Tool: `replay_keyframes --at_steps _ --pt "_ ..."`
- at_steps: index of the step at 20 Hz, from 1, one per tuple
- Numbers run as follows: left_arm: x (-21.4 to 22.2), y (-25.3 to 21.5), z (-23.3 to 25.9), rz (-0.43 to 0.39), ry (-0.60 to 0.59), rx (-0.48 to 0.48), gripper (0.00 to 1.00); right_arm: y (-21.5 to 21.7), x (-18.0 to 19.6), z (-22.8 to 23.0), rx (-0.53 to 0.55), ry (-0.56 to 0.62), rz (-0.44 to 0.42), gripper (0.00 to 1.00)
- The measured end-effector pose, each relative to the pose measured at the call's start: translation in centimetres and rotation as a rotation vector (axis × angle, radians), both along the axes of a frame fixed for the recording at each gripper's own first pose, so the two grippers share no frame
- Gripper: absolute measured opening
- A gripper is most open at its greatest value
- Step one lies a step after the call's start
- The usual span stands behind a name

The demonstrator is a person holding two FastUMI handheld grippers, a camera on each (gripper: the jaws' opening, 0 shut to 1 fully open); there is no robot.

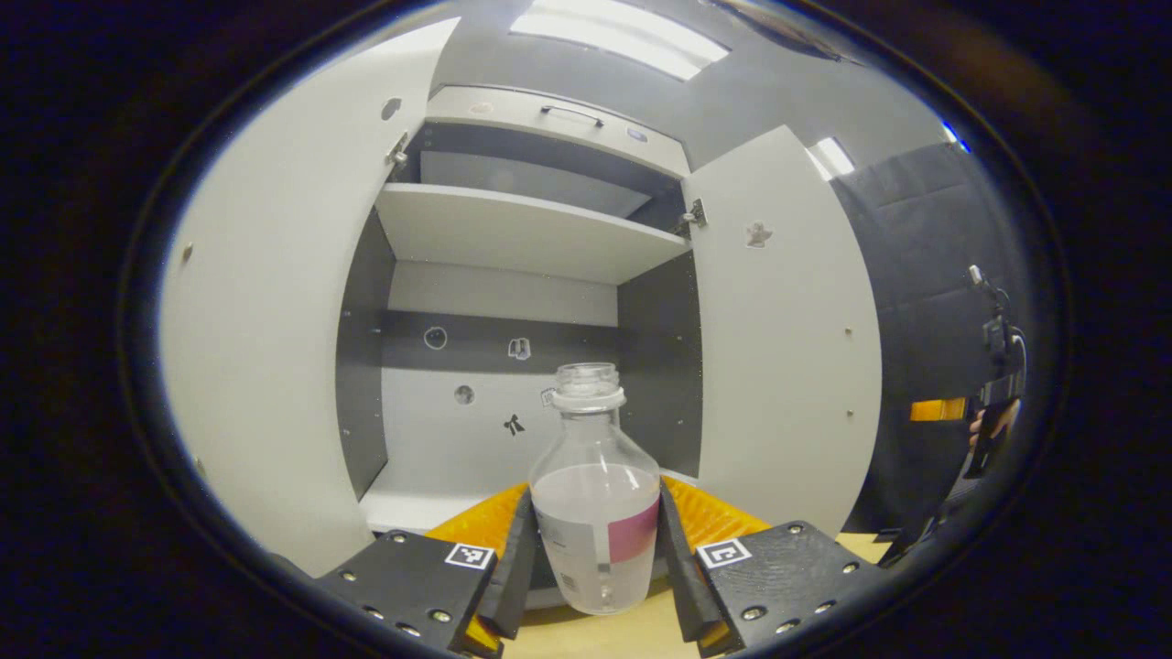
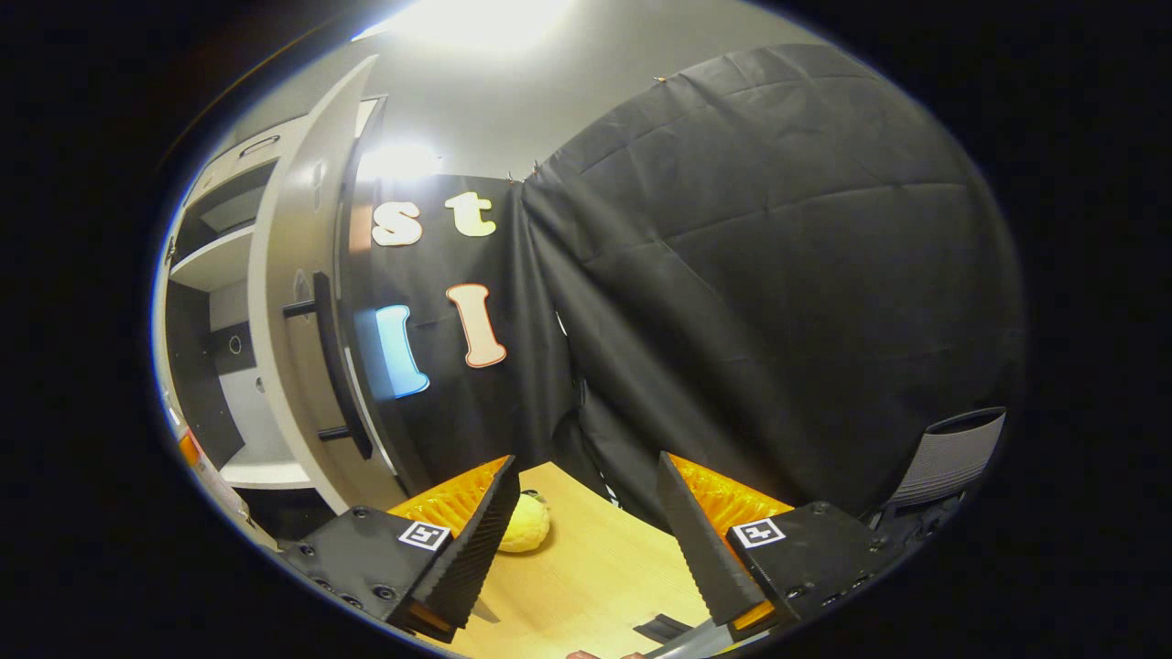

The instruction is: Grasp the bottle in the cabinet with the left hand and place it on the coaster, then close the right door with the right hand and the left door with the left hand.

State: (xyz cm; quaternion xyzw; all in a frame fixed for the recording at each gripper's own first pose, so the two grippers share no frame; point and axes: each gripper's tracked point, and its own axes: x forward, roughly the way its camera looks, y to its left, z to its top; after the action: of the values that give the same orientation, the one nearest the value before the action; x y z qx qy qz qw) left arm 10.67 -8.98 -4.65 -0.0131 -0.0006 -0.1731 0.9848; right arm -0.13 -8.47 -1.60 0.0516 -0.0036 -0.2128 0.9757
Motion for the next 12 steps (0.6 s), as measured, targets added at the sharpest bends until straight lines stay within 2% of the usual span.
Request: replay_keyframes --at_steps 1,2,4,6,10,11,12 --pt "-0.4 0.1 -1.4 -0.002 0.021 -0.01 0.72 0.2 -0.5 0.0 -0.006 0.003 0.002 0.96" --pt "-0.8 0.0 -3.0 -0.014 0.052 -0.014 0.65 0.5 -0.9 0.0 -0.008 0.004 0.005 0.96" --pt "-1.6 -0.3 -5.5 -0.042 0.079 0.01 0.65 1.2 -1.4 0.1 -0.013 0.008 0.019 0.92" --pt "-2.8 -0.6 -8.8 -0.053 0.115 0.03 0.65 1.6 -1.8 0.1 -0.028 0.013 0.024 0.96" --pt "-6.0 -1.3 -15.1 -0.068 0.214 -0.04 0.66 2.3 -2.5 0.4 -0.047 0.024 0.033 0.96" --pt "-6.7 -1.5 -16.6 -0.079 0.243 -0.05 0.65 2.2 -2.6 0.5 -0.049 0.029 0.032 0.92" --pt "-6.9 -1.5 -17.8 -0.078 0.264 -0.057 0.66 2.1 -2.8 0.6 -0.052 0.031 0.032 0.96"
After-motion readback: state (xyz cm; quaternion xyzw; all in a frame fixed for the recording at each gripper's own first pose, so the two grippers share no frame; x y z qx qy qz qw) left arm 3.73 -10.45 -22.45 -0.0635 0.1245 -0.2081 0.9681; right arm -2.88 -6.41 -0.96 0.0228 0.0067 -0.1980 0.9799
